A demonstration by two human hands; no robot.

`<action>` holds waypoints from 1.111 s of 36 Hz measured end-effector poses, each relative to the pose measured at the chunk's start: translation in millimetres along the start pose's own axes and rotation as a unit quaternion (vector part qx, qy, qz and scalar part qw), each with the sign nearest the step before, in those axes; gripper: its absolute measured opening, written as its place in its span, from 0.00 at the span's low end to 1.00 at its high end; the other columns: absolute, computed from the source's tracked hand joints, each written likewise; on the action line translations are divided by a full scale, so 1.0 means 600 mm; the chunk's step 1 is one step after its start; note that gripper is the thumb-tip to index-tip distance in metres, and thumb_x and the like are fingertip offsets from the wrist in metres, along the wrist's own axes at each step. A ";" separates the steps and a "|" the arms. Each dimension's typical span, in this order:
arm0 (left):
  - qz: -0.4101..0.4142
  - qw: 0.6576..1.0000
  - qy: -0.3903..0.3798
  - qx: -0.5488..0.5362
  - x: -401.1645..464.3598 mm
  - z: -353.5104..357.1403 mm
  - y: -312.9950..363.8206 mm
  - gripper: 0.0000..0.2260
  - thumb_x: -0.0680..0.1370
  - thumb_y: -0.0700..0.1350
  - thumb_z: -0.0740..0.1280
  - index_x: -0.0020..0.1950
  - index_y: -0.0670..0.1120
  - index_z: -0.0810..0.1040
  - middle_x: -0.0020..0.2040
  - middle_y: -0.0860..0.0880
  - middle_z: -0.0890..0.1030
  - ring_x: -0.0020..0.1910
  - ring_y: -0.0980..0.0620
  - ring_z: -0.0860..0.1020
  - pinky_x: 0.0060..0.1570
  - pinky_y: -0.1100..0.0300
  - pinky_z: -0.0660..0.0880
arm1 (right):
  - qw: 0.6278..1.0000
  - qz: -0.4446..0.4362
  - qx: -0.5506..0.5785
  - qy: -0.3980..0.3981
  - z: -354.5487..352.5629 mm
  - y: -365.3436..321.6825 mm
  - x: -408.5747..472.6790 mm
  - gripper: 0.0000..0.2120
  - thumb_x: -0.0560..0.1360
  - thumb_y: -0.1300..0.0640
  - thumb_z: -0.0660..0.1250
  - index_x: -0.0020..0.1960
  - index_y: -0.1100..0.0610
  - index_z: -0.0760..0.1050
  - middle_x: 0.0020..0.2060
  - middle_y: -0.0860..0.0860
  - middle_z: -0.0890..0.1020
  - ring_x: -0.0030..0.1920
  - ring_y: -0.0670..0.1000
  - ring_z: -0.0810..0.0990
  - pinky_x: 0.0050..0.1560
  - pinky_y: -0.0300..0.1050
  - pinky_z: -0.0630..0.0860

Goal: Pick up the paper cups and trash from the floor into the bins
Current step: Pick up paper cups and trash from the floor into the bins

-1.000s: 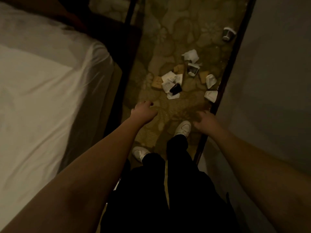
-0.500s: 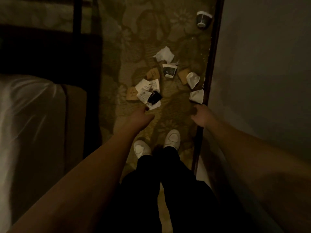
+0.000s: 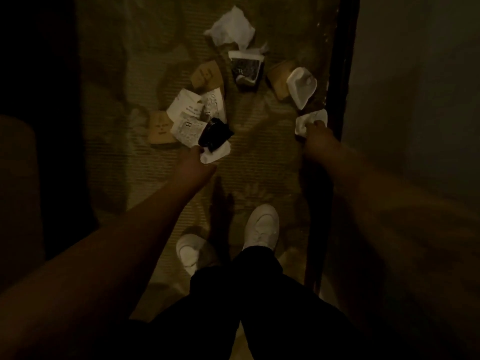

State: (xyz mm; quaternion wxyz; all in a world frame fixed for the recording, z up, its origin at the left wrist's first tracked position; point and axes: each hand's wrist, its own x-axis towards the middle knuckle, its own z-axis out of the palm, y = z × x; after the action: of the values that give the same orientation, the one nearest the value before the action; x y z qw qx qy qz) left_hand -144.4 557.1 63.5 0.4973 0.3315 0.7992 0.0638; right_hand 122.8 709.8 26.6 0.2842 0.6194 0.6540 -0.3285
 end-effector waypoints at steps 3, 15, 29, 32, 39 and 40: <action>0.033 0.999 0.028 -0.004 0.044 0.024 -0.017 0.16 0.77 0.43 0.68 0.61 0.34 0.77 0.55 0.37 0.79 0.53 0.40 0.78 0.46 0.57 0.70 | 1.000 -0.010 -0.012 0.023 0.019 0.010 0.041 0.28 0.82 0.59 0.60 0.79 0.60 0.55 0.77 0.61 0.56 0.74 0.66 0.62 0.71 0.60 0.63; 0.078 0.977 0.141 0.136 0.135 0.071 -0.013 0.29 0.76 0.52 0.71 0.72 0.41 0.66 0.68 0.40 0.67 0.66 0.40 0.69 0.57 0.46 0.72 | 0.996 -0.048 -0.075 0.023 0.025 0.032 0.133 0.31 0.73 0.44 0.72 0.69 0.59 0.70 0.66 0.61 0.71 0.64 0.64 0.72 0.65 0.59 0.71; 0.058 0.949 0.172 0.257 0.178 0.084 0.002 0.25 0.75 0.51 0.72 0.66 0.39 0.71 0.68 0.38 0.67 0.67 0.38 0.67 0.64 0.45 0.66 | 0.968 -0.123 0.206 0.073 0.006 0.021 0.094 0.21 0.74 0.50 0.74 0.63 0.57 0.78 0.60 0.56 0.79 0.60 0.55 0.78 0.57 0.49 0.75; 0.078 0.936 0.173 0.295 0.185 0.087 -0.003 0.17 0.78 0.45 0.66 0.63 0.38 0.74 0.69 0.36 0.68 0.67 0.36 0.66 0.65 0.43 0.65 | 0.965 -0.105 0.207 0.119 -0.054 0.019 0.110 0.28 0.76 0.47 0.72 0.72 0.57 0.72 0.72 0.57 0.67 0.71 0.57 0.68 0.72 0.53 0.66; 0.164 0.927 0.106 0.319 0.198 0.068 0.005 0.13 0.78 0.46 0.68 0.59 0.40 0.79 0.59 0.40 0.78 0.60 0.39 0.74 0.59 0.47 0.69 | 0.989 -0.084 0.103 0.062 -0.131 -0.002 0.170 0.33 0.75 0.43 0.71 0.74 0.57 0.67 0.73 0.58 0.67 0.71 0.59 0.69 0.61 0.46 0.68; 0.177 0.934 0.086 0.298 0.196 0.062 0.006 0.12 0.78 0.45 0.67 0.58 0.41 0.80 0.56 0.40 0.79 0.57 0.40 0.76 0.56 0.49 0.71 | 0.989 -0.083 0.115 0.052 -0.135 -0.007 0.177 0.34 0.74 0.43 0.72 0.74 0.55 0.66 0.71 0.57 0.70 0.69 0.59 0.71 0.58 0.45 0.68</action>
State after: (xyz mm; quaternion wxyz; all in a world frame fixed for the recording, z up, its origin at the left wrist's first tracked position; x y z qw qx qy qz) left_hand -145.2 621.1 -41.7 0.2855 0.5938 0.7497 -0.0617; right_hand 113.8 839.1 -5.1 0.1485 0.6077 0.6746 -0.3918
